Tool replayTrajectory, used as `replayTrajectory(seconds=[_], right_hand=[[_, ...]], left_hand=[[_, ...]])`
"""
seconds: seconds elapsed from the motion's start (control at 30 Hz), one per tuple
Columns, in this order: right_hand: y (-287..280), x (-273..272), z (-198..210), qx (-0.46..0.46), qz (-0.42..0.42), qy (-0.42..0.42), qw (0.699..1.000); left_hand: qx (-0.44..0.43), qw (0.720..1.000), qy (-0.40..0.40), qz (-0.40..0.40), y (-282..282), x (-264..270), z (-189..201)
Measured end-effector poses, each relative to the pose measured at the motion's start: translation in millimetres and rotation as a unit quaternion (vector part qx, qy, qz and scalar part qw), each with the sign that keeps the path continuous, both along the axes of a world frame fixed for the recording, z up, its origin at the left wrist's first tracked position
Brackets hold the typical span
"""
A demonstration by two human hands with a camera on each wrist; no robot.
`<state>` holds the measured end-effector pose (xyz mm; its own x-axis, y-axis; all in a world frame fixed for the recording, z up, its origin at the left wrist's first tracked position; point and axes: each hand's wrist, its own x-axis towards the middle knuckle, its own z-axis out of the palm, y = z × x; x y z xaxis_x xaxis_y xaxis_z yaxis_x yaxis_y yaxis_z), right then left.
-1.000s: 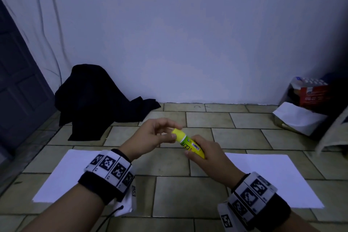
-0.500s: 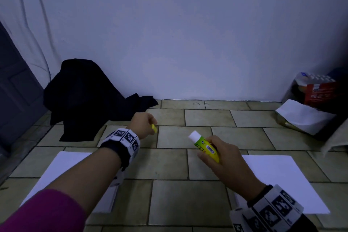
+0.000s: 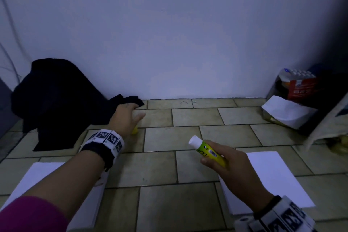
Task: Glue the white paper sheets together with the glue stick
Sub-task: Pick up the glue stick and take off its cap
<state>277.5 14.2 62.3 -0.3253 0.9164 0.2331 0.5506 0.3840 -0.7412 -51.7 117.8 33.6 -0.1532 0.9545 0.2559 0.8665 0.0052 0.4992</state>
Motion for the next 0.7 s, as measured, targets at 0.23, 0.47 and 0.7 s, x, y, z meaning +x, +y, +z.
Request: replayTrajectory(seconds=[0.23, 0.47, 0.7], right_hand=[[12, -48, -12, -0.017, -0.046, 0.045, 0.998], [0, -85, -14, -0.022, 0.046, 0.049, 0.997], [-16, -95, -19, -0.035, 0.032, 0.137, 0.989]], left_hand=[[-0.132, 0.85, -0.506, -0.069, -79, 81, 47], [-0.089, 0.76, -0.643, -0.031, -115, 93, 43], [-0.041, 0.708, -0.705, -0.003, -142, 91, 34]])
